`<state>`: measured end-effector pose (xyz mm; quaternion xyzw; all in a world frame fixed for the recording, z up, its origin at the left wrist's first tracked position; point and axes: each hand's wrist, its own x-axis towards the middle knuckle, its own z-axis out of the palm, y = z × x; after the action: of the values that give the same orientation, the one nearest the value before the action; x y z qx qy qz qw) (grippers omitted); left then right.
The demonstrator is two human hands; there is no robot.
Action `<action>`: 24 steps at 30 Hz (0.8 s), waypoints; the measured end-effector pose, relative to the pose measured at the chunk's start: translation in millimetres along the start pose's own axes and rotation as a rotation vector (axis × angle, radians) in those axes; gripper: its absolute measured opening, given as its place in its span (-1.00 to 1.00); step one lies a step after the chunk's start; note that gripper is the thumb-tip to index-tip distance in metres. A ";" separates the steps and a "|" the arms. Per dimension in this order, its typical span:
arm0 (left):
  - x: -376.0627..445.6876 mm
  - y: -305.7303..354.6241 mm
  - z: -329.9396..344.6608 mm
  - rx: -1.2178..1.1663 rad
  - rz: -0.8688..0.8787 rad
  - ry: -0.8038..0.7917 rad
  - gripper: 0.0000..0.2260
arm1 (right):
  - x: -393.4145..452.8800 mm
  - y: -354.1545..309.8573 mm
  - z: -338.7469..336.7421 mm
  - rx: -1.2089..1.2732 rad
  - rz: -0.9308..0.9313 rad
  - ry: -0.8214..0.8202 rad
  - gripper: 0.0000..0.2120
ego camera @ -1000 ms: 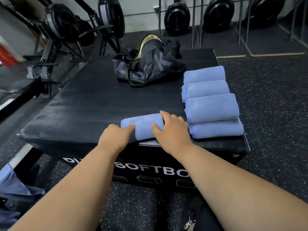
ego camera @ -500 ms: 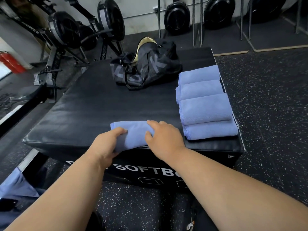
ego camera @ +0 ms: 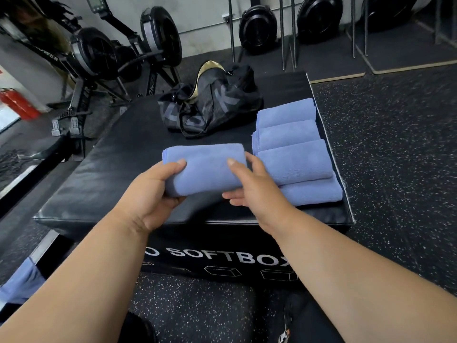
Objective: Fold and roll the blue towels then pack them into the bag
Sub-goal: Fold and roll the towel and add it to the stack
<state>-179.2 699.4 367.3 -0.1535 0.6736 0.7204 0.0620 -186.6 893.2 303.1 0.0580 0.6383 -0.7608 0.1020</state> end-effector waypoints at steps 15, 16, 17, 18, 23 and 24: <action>55.9 22.0 67.7 0.216 0.047 -0.074 -0.93 | 21.2 -45.5 -60.0 -0.052 -0.443 0.440 -0.72; 63.7 24.6 78.1 0.220 0.062 -0.076 -0.93 | 23.3 -47.2 -67.0 -0.054 -0.451 0.464 -0.72; 72.2 26.5 88.9 0.222 0.075 -0.084 -0.94 | 25.3 -48.1 -73.8 -0.061 -0.463 0.482 -0.72; 79.4 28.3 99.6 0.218 0.085 -0.097 -0.93 | 27.4 -49.0 -81.2 -0.072 -0.480 0.494 -0.71; 119.5 33.2 146.3 0.208 0.117 -0.148 -0.90 | 35.3 -59.4 -117.3 -0.152 -0.527 0.454 -0.76; 127.2 33.5 152.8 0.205 0.111 -0.143 -0.90 | 38.5 -60.6 -123.2 -0.193 -0.525 0.436 -0.80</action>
<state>-330.4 832.9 367.4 -0.0568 0.7450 0.6591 0.0853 -243.1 1021.1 330.9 0.0432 0.7071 -0.6669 -0.2309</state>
